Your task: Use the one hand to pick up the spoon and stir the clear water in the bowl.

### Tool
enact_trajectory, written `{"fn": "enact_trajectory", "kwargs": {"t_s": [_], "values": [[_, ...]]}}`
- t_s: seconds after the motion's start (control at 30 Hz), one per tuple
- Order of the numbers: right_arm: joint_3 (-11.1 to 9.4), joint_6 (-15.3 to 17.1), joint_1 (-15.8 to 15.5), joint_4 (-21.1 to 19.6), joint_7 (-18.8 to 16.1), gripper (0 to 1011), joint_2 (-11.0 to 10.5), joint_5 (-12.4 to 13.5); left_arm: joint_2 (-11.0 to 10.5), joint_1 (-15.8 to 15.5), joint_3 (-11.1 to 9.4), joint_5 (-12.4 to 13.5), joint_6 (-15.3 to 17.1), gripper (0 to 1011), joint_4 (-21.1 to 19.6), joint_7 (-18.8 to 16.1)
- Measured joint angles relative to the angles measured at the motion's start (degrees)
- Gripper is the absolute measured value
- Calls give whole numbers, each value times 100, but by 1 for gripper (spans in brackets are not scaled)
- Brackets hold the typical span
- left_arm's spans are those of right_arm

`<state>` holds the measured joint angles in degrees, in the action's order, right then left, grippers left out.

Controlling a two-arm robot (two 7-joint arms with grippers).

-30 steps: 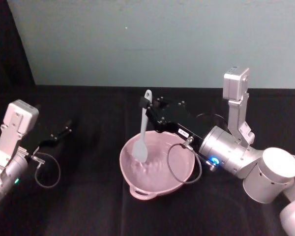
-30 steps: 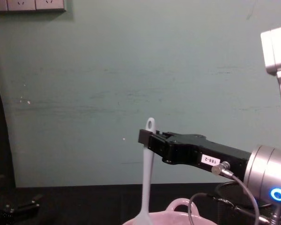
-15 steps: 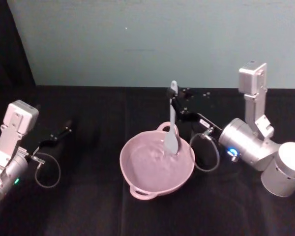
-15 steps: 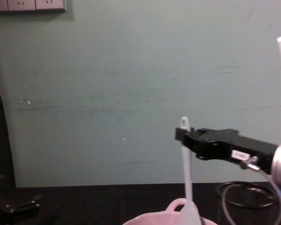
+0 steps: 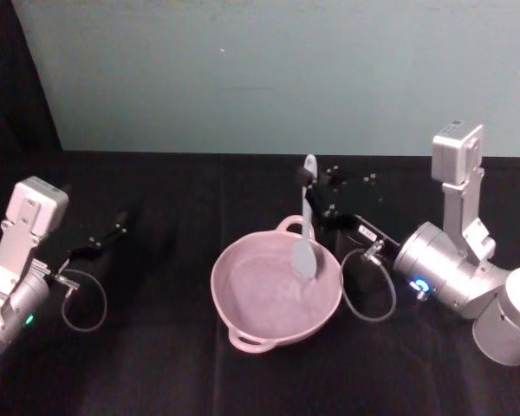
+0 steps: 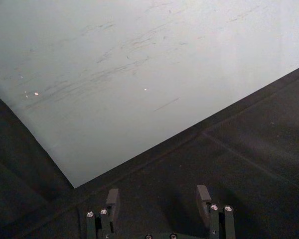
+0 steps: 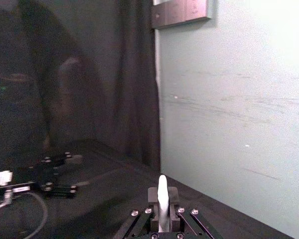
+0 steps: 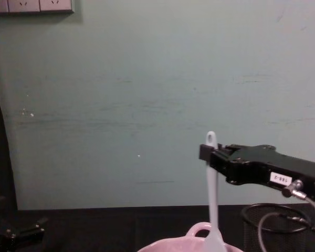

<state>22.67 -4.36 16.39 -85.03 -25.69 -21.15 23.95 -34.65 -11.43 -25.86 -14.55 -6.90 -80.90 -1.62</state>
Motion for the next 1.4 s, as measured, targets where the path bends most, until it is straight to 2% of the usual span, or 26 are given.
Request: {"fn": "enact_trajectory", "kwargs": {"t_s": [0.17, 0.43, 0.67, 0.8, 0.93, 1.07, 1.4], "values": [[126, -2, -114, -167, -132, 124, 56, 1, 0, 0, 0, 0, 0, 1005, 0, 0], [298, -45, -104, -172, -317, 124, 212, 114, 0, 0, 0, 0, 0, 1005, 0, 0], [338, -102, 37, 118, -470, 124, 417, 425, 0, 0, 0, 0, 0, 1005, 0, 0], [343, -137, 193, 447, -508, 124, 545, 581, 0, 0, 0, 0, 0, 1005, 0, 0], [297, -174, 304, 668, -448, 124, 583, 606, 0, 0, 0, 0, 0, 1005, 0, 0], [221, -221, 326, 712, -295, 124, 544, 543, 0, 0, 0, 0, 0, 1005, 0, 0], [-72, -380, 113, 486, -32, 124, 339, 345, 0, 0, 0, 0, 0, 1005, 0, 0]]}}
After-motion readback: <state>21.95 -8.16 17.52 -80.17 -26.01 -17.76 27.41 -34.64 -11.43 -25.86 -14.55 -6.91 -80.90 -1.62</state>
